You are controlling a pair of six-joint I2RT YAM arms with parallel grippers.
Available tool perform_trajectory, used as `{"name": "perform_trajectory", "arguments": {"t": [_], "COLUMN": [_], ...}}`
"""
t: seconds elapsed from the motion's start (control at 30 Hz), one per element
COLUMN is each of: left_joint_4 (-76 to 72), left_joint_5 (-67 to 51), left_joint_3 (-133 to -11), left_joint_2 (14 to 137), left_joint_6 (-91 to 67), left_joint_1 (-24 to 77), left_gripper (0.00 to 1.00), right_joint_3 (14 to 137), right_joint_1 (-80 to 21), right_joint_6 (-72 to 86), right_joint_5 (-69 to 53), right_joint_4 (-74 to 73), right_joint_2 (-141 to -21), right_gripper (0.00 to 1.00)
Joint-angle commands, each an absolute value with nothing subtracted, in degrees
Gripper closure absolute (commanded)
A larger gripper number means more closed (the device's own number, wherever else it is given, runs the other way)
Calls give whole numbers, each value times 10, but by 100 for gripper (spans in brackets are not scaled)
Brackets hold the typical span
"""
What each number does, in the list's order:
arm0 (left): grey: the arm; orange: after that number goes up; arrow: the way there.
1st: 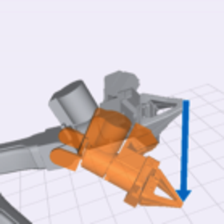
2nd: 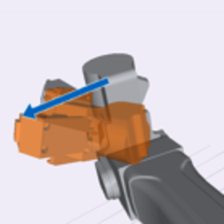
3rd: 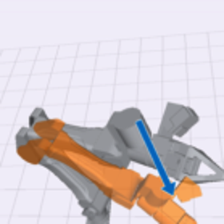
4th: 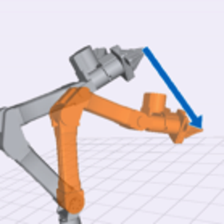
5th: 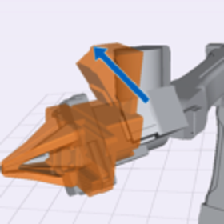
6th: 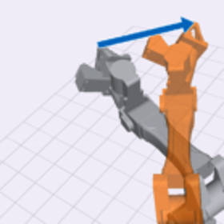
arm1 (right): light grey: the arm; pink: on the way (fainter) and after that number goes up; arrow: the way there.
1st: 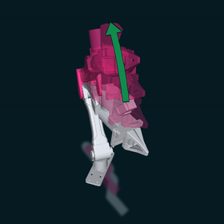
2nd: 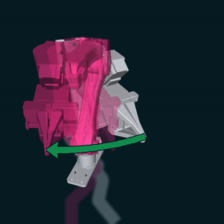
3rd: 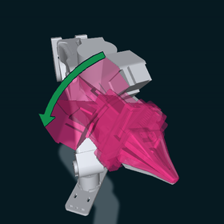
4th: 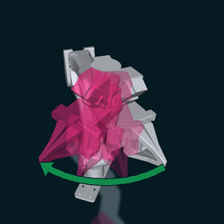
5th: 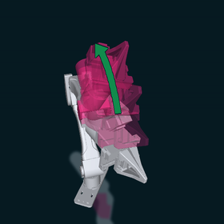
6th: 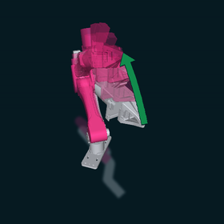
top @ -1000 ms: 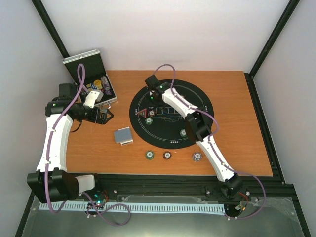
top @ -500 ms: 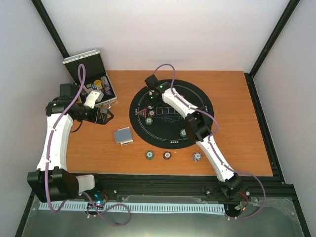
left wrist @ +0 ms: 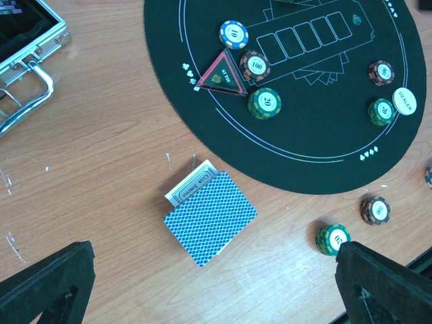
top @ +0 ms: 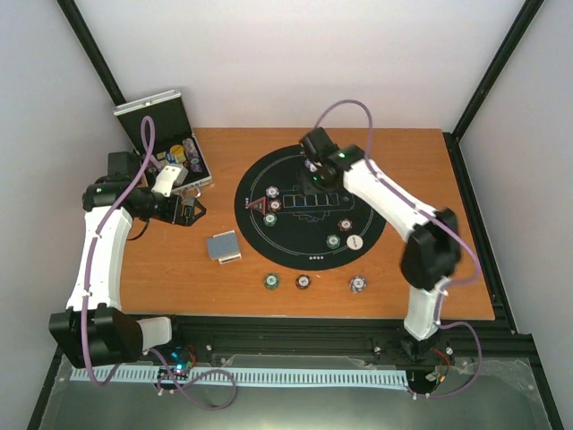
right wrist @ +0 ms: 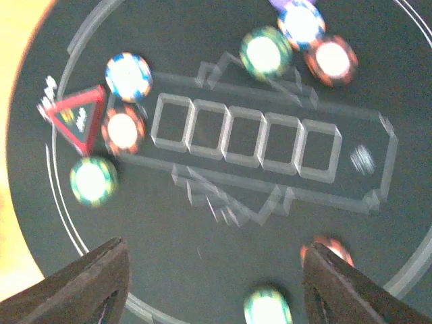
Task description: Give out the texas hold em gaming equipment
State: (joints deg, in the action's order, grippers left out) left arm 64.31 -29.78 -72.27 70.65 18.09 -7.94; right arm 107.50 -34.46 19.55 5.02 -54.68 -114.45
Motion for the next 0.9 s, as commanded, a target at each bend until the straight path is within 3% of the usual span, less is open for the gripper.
{"name": "perform_trajectory", "arguments": {"t": [0.0,0.23,0.4,0.67,0.87], "left_joint_4": [642,641,642,644,649], "left_joint_5": [-307,-320,-316,-317,-309], "left_joint_3": [-736,-732,-729,-730,-736], "left_joint_2": [691,685,682,677,677], "left_joint_6": [180,174,174,171,174], "left_joint_1": [-83,-82,-83,-83,-83], "left_gripper": [0,0,0,0,0], "right_joint_3": [855,565,476,412,385], "right_joint_1": [-364,-385,-398,-424,-426], "right_joint_6": [230,328,376,408,412], "right_joint_5": [104,106,80,69,71], "right_joint_4": [-535,-539,-536,-495,-467], "right_joint_2": [-980,-748,-665,-685,-710], "right_gripper": [30,27,27,29,38]}}
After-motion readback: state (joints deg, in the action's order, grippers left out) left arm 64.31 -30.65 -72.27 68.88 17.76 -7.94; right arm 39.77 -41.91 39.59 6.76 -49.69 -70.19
